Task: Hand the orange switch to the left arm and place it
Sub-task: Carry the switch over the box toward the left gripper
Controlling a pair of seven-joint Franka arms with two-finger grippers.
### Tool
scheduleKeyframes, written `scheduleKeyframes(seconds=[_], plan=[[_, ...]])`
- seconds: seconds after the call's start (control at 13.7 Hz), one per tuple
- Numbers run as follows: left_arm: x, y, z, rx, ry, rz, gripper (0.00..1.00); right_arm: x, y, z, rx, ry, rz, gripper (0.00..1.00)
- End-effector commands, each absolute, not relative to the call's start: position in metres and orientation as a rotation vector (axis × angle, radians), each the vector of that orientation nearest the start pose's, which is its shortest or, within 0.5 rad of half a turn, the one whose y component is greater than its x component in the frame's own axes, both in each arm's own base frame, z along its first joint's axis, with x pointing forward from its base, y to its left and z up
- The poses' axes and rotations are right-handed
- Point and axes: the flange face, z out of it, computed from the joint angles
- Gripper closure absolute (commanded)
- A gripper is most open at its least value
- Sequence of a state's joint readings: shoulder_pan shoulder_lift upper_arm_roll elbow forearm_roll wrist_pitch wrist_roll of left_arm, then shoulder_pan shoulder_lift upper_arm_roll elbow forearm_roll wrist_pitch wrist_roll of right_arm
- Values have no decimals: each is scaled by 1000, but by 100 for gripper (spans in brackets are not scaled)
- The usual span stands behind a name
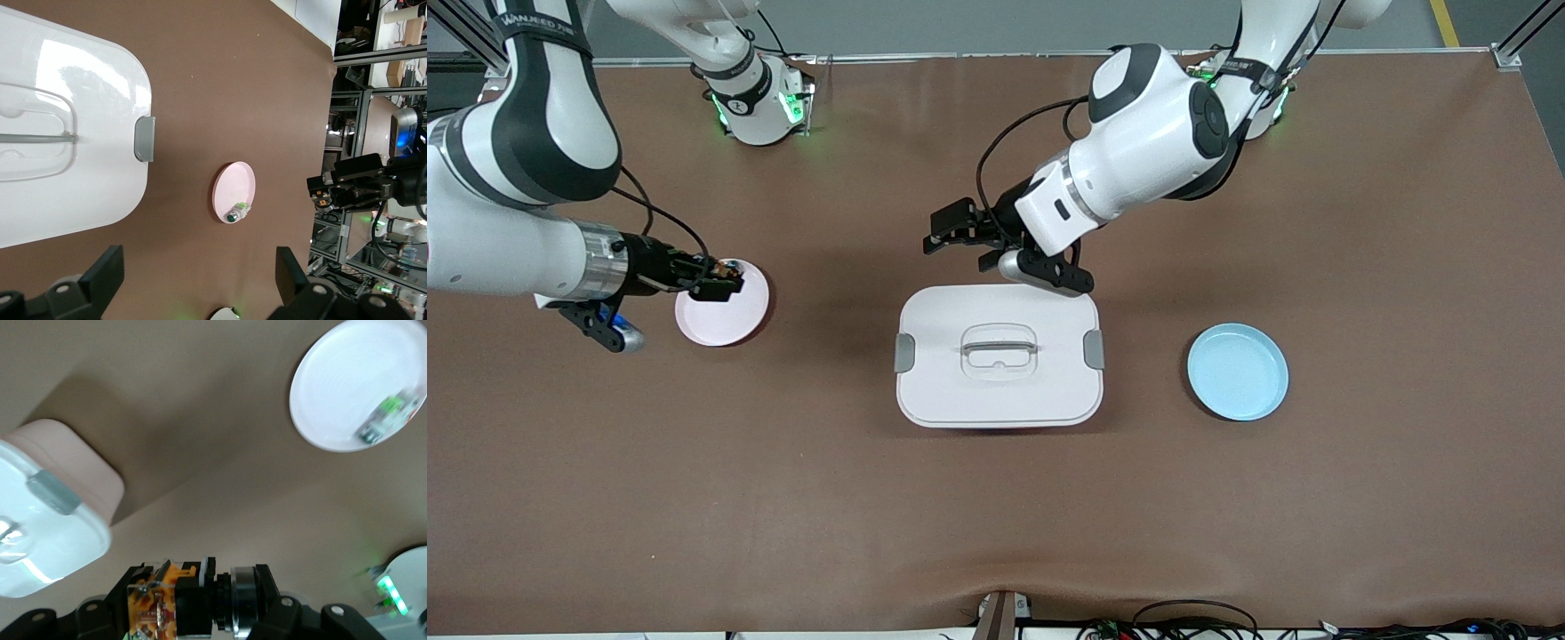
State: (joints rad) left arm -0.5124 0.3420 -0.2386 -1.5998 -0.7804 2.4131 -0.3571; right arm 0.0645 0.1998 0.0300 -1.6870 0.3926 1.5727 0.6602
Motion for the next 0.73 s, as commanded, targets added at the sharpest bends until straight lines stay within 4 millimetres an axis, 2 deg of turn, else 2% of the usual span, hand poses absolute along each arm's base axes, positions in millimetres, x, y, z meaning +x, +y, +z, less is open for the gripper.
scheduleKeyframes(seconds=[0.0, 0.07, 0.22, 0.36, 0.66], plan=[[529, -468, 494, 2217, 227, 8, 0, 601, 122, 476, -2573, 1033, 702, 100], [525, -475, 490, 2195, 245, 1, 0, 600, 136, 476, -2531, 1085, 735, 100], [525, -478, 492, 2157, 294, 51, 0, 604, 172, 479, -2466, 1209, 784, 100], [519, -487, 494, 2120, 327, 94, 0, 606, 222, 486, -2456, 1305, 799, 100], [523, -487, 481, 2090, 395, 80, 0, 619, 286, 495, -2413, 1440, 783, 100]])
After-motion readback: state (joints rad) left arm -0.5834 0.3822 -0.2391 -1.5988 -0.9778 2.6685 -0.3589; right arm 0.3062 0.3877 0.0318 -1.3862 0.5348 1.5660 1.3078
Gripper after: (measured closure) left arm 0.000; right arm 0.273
